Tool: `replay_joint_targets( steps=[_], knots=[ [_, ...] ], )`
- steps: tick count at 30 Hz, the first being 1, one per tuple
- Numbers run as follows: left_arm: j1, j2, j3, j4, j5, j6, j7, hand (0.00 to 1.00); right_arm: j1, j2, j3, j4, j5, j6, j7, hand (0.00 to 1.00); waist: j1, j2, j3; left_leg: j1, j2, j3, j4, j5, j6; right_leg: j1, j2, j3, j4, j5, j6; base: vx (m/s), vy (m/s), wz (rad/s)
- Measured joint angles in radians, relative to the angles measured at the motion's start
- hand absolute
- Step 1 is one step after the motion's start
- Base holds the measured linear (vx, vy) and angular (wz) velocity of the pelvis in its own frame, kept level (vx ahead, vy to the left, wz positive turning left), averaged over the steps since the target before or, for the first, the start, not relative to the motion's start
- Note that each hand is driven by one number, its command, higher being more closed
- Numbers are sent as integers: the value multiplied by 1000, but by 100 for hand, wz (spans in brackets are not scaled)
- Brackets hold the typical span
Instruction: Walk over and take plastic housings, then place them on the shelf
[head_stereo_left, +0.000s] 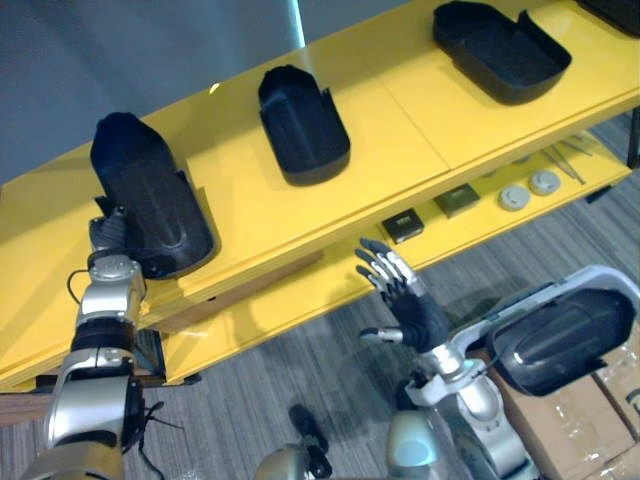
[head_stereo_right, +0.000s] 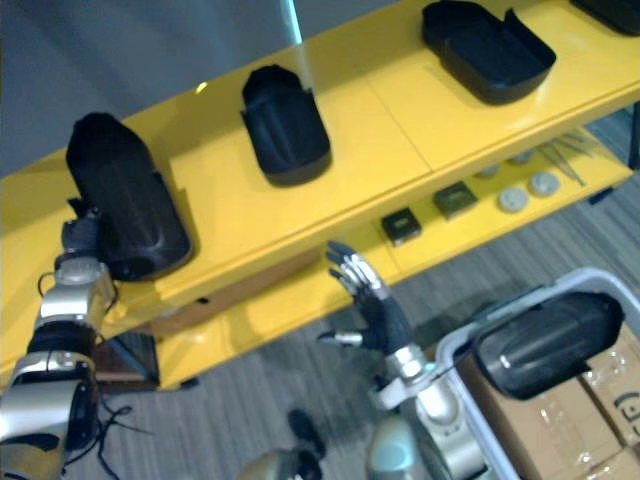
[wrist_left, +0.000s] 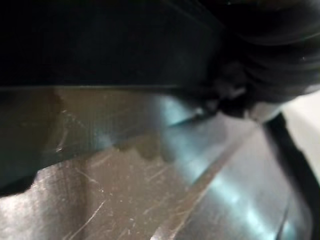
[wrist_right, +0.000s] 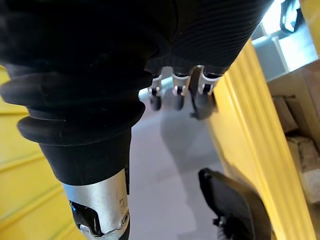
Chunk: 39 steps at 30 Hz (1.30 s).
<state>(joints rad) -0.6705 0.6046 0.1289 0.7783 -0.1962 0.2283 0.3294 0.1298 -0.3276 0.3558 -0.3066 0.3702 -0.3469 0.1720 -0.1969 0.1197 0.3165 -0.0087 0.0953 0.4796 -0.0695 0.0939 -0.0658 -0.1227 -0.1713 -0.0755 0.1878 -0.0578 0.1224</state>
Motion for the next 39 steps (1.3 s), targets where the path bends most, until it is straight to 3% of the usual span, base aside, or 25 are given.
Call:
replay_joint_targets(
  steps=[10,11,17,27,36,39],
  knots=[
    [-21,24,1,1,1,14,-30,100,-18,-13,1,-7,9,2,1,0,-3,-5,44,-12,2,22,9,0,0,-36,0,27,33,-3,-1,-1,3,-5],
    [-21,24,1,1,-1,14,-29,0,-18,-15,1,-8,10,4,1,0,-5,-5,44,-12,3,23,8,0,0,-39,0,28,34,-3,-1,0,0,0],
    [-31,24,5,0,-33,23,-19,0,3,-18,0,-43,25,9,8,0,-12,-5,44,-12,-1,48,3,0,0,-55,1,48,41,-2,2,23,7,-8],
    [-62,24,28,-16,-66,40,92,0,22,-18,-2,-84,48,10,4,0,-31,-4,80,-23,-5,53,-5,3,4,-74,0,53,45,0,6,13,5,-1],
    [-74,24,66,-34,-74,105,201,0,34,-18,0,-93,47,9,0,0,-35,-3,81,-26,-5,55,-6,3,4,-82,-1,54,47,0,6,28,4,-1],
    [-72,24,81,-34,-82,109,217,0,58,-18,1,-114,46,9,0,0,-35,-3,81,-23,-5,54,-6,3,4,-79,-1,53,48,0,6,0,0,0]
  ],
)
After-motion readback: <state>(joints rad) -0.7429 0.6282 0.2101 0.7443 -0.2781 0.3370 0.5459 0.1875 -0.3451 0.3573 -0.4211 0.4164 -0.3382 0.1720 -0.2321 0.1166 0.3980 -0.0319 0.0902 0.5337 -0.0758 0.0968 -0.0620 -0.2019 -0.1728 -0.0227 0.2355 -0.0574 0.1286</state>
